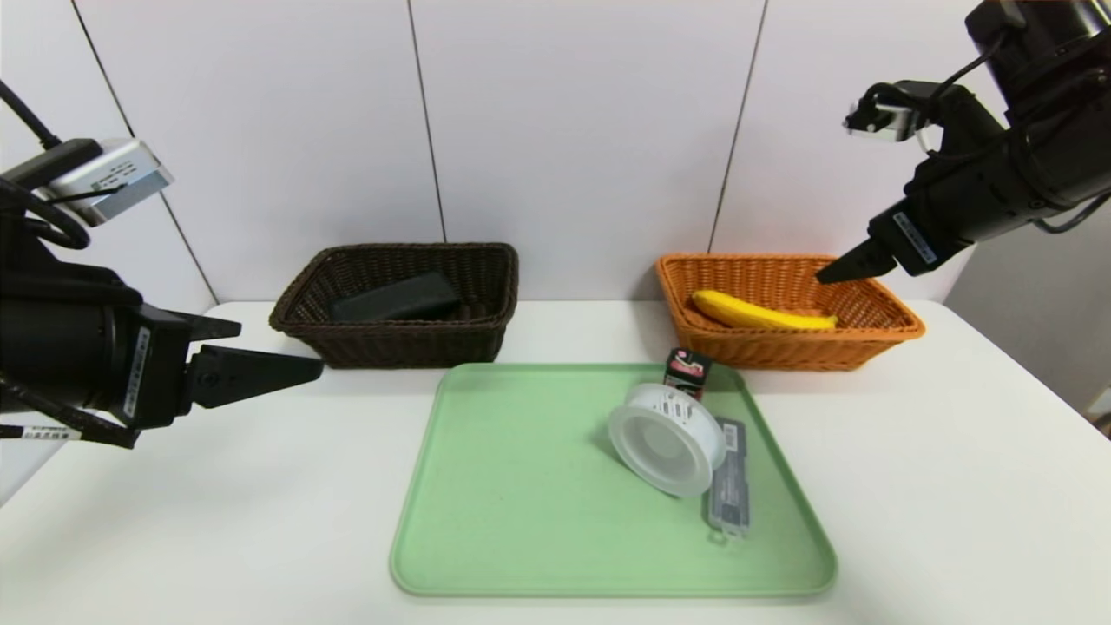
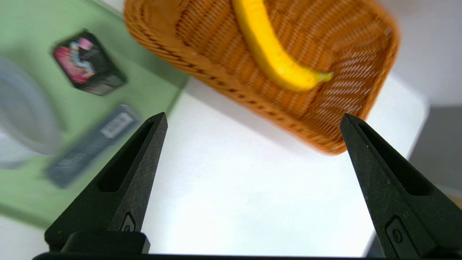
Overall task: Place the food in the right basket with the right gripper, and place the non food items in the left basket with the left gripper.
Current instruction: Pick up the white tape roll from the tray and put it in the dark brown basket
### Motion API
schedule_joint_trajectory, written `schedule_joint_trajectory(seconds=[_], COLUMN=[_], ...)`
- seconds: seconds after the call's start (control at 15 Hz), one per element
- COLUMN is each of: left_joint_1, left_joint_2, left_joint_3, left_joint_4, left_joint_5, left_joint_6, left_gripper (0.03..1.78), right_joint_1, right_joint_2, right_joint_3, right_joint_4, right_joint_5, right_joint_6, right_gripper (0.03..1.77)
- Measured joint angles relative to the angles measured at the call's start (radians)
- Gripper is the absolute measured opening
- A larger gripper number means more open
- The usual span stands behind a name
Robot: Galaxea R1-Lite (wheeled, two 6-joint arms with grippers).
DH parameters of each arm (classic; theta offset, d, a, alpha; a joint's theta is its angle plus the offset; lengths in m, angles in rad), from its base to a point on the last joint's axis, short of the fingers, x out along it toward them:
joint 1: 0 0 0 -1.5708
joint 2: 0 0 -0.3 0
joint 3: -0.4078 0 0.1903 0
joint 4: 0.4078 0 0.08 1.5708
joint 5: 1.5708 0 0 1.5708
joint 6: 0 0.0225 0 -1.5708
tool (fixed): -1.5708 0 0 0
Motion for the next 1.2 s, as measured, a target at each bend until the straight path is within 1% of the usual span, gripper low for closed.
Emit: schedule_joint_trajectory(seconds=[0.13,0.2,0.27,0.33,0.4,0.53,0.73,0.87,1.0,1.07,1.2], left_joint_1=[-0.051,-0.082,-0.117,-0.149,-0.18,-0.244,-0.34,-0.4,-0.445,-0.46,-0.481], left_joint_2=[0.035,0.058,0.086,0.115,0.148,0.227,0.352,0.427,0.501,0.535,0.602], left_joint_3=[-0.014,-0.029,-0.052,-0.08,-0.113,-0.204,-0.354,-0.44,-0.522,-0.563,-0.648], left_joint_4=[-0.083,-0.129,-0.177,-0.212,-0.235,-0.245,-0.222,-0.174,-0.127,-0.099,-0.035], left_joint_5=[0.0,-0.001,-0.002,-0.01,-0.023,-0.054,-0.064,-0.064,-0.064,-0.063,-0.064], left_joint_6=[-0.008,-0.012,-0.014,-0.014,-0.012,0.0,0.055,0.121,0.212,0.257,0.343], left_gripper=[1.69,1.69,1.69,1.69,1.69,1.69,1.69,1.69,1.69,1.69,1.69], right_joint_1=[0.034,0.051,0.064,0.074,0.081,0.078,0.048,0.026,-0.008,-0.024,-0.06], right_joint_2=[-0.047,-0.073,-0.101,-0.124,-0.151,-0.188,-0.225,-0.241,-0.249,-0.253,-0.264], right_joint_3=[0.051,0.086,0.122,0.153,0.184,0.216,0.243,0.265,0.291,0.305,0.333], right_joint_4=[0.015,0.016,0.016,0.016,0.016,0.016,0.016,0.016,0.016,0.016,0.015], right_joint_5=[0.0,0.001,0.002,0.006,0.014,0.017,0.019,0.02,0.025,0.035,0.084], right_joint_6=[0.199,0.284,0.344,0.375,0.393,0.417,0.422,0.433,0.436,0.436,0.434], right_gripper=[1.66,1.67,1.67,1.68,1.68,1.69,1.69,1.69,1.69,1.69,1.69])
